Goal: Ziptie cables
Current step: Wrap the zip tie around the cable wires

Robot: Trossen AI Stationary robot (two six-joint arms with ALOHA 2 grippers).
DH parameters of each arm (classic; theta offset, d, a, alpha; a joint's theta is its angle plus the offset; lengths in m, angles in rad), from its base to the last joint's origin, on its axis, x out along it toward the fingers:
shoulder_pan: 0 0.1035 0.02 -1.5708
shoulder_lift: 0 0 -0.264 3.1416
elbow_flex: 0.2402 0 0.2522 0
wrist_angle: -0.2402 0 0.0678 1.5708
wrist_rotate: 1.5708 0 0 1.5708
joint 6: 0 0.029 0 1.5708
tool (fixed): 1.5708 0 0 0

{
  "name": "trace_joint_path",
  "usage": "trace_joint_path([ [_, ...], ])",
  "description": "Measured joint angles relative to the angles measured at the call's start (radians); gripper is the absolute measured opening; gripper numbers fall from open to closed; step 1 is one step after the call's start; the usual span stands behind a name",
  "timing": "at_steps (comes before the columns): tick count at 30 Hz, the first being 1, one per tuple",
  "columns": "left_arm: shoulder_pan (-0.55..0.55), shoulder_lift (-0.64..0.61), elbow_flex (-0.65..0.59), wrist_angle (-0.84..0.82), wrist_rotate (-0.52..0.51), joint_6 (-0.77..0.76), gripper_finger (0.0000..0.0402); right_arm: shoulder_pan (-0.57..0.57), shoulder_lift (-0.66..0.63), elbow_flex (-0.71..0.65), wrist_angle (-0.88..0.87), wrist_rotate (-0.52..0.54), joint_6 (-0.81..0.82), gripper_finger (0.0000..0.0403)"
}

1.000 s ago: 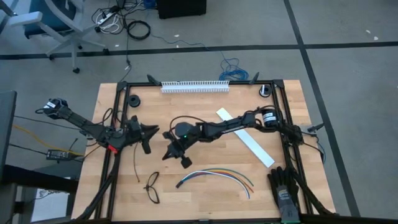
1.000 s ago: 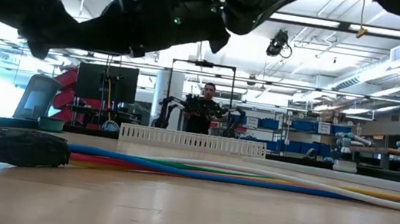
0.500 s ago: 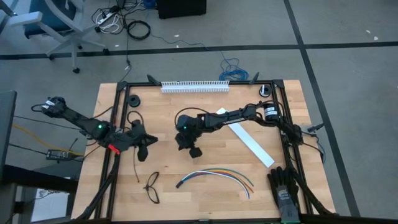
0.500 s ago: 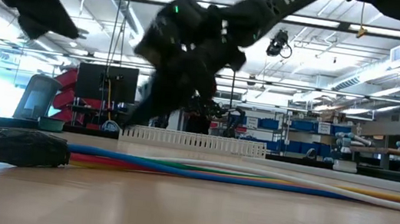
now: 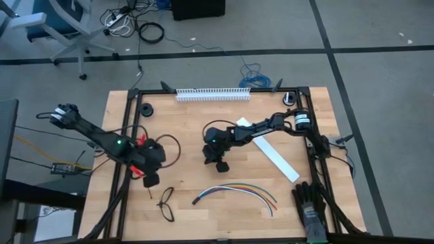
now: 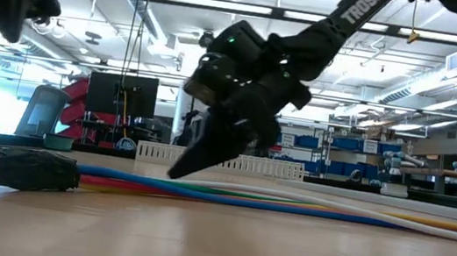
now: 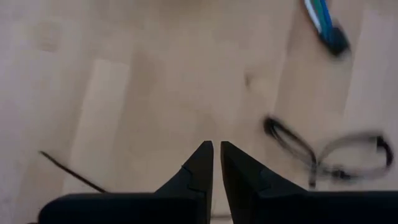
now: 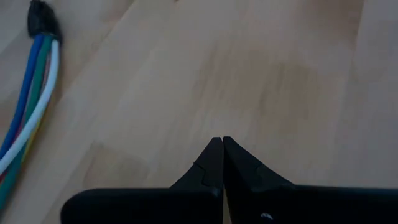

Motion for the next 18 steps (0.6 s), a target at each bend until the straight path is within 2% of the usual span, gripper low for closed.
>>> trace_joint_path([
  [5, -0.001, 0.084, 0.001, -0.016, 0.067, 0.144, 0.0040, -0.026, -0.104, -0.098, 0.034, 0.024, 0.021, 0.0000],
  [9, -0.009, 0.144, 0.001, -0.041, 0.068, 0.236, 0.0040, -0.038, -0.189, -0.175, 0.044, 0.049, 0.030, 0.0000],
  [13, -0.028, 0.198, -0.001, -0.042, 0.068, 0.235, 0.0040, -0.043, -0.257, -0.252, 0.043, 0.101, 0.031, 0.0000],
  [18, -0.086, 0.241, -0.001, -0.025, 0.068, 0.152, 0.0040, -0.046, -0.332, -0.357, 0.095, 0.152, 0.050, 0.0000],
])
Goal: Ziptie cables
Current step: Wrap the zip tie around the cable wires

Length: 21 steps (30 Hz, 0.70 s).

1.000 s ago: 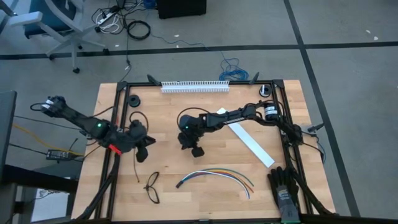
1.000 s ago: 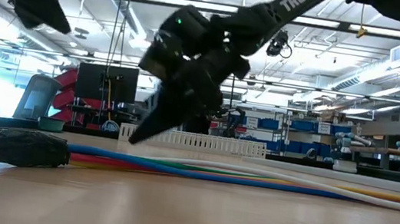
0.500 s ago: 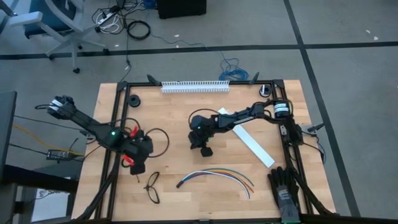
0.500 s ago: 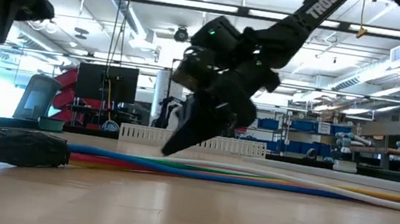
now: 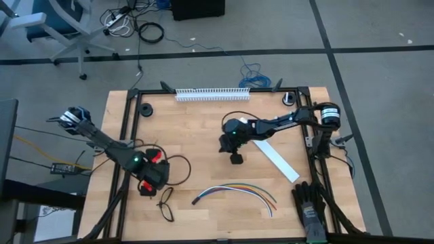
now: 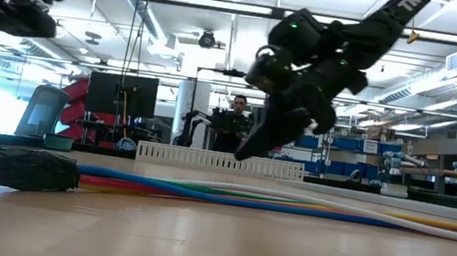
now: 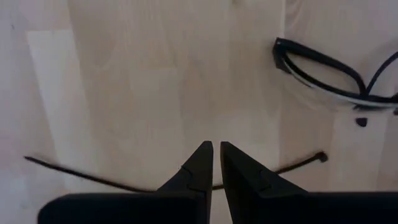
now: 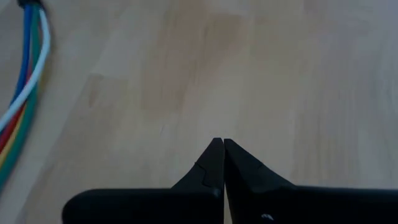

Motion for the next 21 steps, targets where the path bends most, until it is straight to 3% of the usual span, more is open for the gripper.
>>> trace_joint_path([
  [7, -0.140, 0.011, 0.000, 0.074, -0.054, -0.207, 0.0040, -0.003, -0.079, -0.135, 0.138, 0.019, 0.068, 0.0000],
  [13, -0.271, 0.036, -0.002, 0.077, -0.064, -0.375, 0.0040, -0.003, -0.091, -0.166, 0.174, 0.022, 0.097, 0.0000],
  [21, -0.347, 0.121, -0.037, 0.157, -0.051, -0.297, 0.0040, -0.001, -0.090, -0.165, 0.230, 0.026, 0.097, 0.0000],
])
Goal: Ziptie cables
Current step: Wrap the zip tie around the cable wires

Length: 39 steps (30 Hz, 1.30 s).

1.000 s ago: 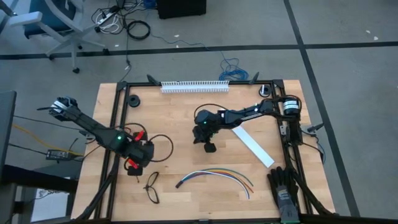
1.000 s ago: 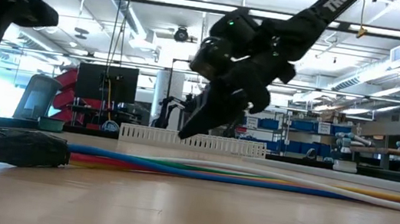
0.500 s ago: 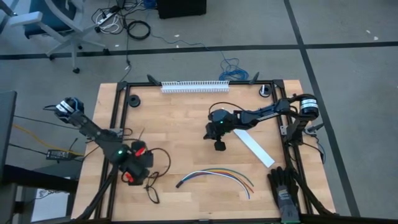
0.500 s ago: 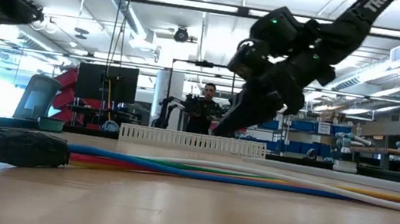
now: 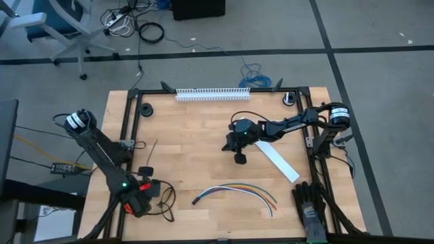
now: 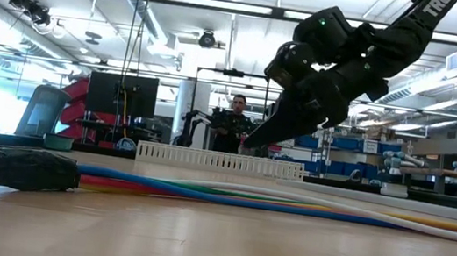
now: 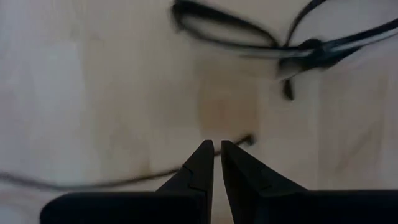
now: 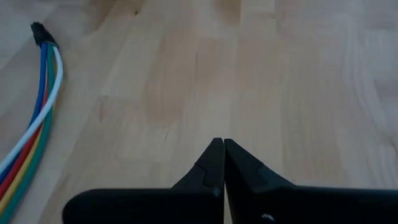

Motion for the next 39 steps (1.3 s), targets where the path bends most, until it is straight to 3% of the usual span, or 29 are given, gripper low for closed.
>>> trace_joint_path([
  [5, 0.001, 0.038, 0.000, -0.012, 0.032, 0.072, 0.0049, 0.001, 0.001, 0.000, 0.028, 0.000, 0.012, 0.0000],
  [16, 0.000, 0.089, -0.003, 0.015, 0.063, 0.124, 0.0107, -0.005, 0.001, 0.000, 0.042, 0.018, 0.014, 0.0000],
  [39, -0.005, 0.204, 0.001, 0.048, 0.116, 0.293, 0.0098, 0.005, 0.002, 0.000, 0.059, 0.043, 0.015, 0.0000],
])
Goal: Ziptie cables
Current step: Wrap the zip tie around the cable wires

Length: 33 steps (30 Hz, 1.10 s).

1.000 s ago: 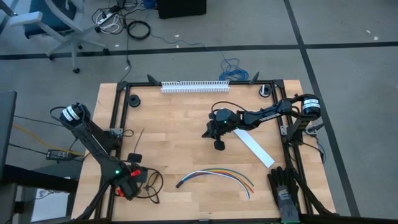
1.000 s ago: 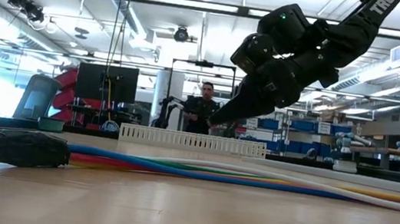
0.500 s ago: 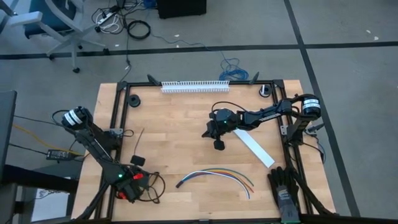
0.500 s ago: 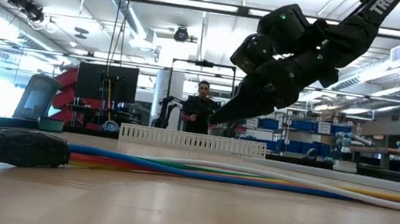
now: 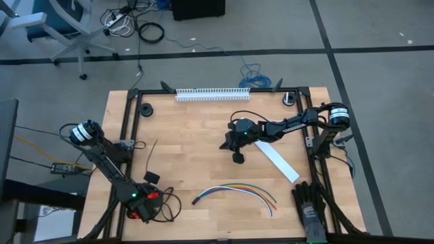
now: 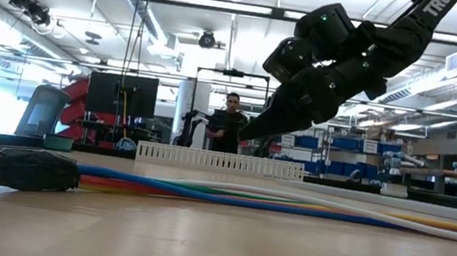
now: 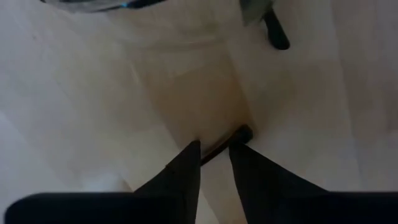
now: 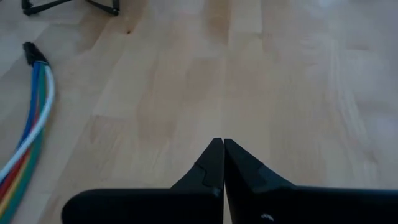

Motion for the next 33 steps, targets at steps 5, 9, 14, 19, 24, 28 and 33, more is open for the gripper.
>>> trace_joint_path([
  [5, 0.008, 0.007, 0.000, -0.004, 0.008, -0.002, 0.0039, 0.000, 0.000, 0.000, 0.002, 0.001, 0.000, 0.0000],
  [9, 0.015, 0.006, 0.001, -0.013, 0.010, -0.013, 0.0007, 0.000, 0.000, 0.000, 0.002, 0.000, 0.000, 0.0000],
  [14, 0.023, -0.021, 0.039, -0.153, -0.012, -0.067, 0.0003, 0.000, 0.000, 0.000, 0.003, 0.000, -0.001, 0.0000],
  [19, 0.020, -0.127, 0.097, -0.258, -0.122, -0.141, 0.0002, -0.001, 0.000, 0.000, 0.006, 0.000, -0.011, 0.0000],
  [24, 0.046, -0.228, 0.113, -0.285, -0.381, -0.187, 0.0001, -0.002, 0.000, 0.000, 0.007, 0.000, -0.011, 0.0000],
  [28, 0.114, -0.248, 0.112, -0.300, -0.599, -0.174, 0.0001, -0.002, 0.000, 0.000, 0.014, 0.017, 0.001, 0.0000],
  [33, 0.227, -0.248, 0.060, -0.173, -0.764, -0.117, 0.0001, -0.009, -0.003, -0.003, 0.008, 0.054, 0.008, 0.0000],
])
